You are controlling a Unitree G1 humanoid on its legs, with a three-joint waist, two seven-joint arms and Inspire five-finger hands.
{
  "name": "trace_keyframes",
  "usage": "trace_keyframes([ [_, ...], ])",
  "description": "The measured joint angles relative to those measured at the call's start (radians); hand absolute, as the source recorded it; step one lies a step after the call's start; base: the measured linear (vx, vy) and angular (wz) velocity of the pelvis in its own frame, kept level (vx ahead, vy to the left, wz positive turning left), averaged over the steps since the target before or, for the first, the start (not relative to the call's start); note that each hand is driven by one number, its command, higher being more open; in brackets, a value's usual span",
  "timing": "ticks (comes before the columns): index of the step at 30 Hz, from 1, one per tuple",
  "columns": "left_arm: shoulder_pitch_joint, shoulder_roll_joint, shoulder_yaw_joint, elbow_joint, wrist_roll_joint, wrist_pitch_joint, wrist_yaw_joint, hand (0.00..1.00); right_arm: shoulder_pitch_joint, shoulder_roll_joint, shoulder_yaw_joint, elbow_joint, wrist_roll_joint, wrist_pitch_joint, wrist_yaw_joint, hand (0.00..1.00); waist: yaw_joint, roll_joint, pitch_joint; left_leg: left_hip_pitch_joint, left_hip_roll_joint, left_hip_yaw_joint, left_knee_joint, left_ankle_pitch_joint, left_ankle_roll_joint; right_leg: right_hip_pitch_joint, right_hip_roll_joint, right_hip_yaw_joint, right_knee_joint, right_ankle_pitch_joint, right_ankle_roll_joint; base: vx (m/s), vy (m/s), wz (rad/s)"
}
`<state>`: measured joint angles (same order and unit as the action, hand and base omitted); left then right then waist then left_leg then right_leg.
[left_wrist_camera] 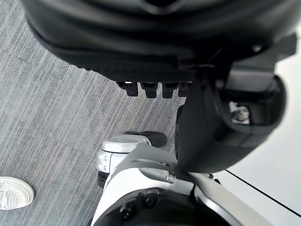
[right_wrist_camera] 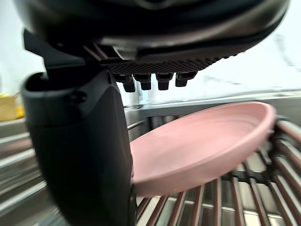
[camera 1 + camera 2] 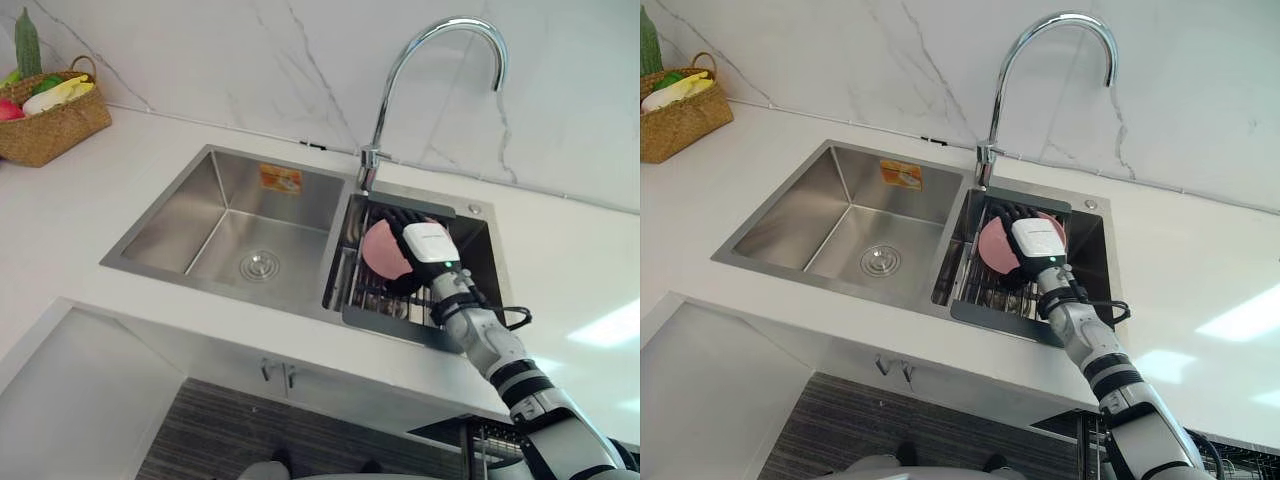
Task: Walk over to the sink, pick up the cup, carry it to the dishwasher, place the cup inside the dishwasher, then close the dishwasher door
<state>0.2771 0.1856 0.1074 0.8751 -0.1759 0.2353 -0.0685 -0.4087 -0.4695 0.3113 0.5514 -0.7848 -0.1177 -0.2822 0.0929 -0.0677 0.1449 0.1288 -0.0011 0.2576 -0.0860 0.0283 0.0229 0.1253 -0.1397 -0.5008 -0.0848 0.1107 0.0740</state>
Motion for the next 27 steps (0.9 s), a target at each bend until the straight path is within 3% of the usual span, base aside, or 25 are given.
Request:
trace_keyframes([
  [12,0.004,-0.011,0.001,0.000,0.000,0.000,0.000,1.00,0.039,-0.023,-0.135,-0.005,0.034,0.047,0.002,1.00,-0.015,0.020,0.007,-0.002,0.000,-0.001,0.000,-0.002,-0.004,-0.003,0.000,0.004,0.000,0.004,-0.002,0.00,0.001,0.00],
  [27,0.006,-0.013,0.000,0.001,0.000,0.001,0.000,1.00,0.048,-0.055,-0.154,-0.058,0.035,0.028,-0.039,1.00,-0.024,0.027,0.003,-0.002,0.003,-0.001,0.001,0.000,0.000,-0.004,0.003,0.005,0.000,0.003,-0.002,0.01,0.001,0.00],
])
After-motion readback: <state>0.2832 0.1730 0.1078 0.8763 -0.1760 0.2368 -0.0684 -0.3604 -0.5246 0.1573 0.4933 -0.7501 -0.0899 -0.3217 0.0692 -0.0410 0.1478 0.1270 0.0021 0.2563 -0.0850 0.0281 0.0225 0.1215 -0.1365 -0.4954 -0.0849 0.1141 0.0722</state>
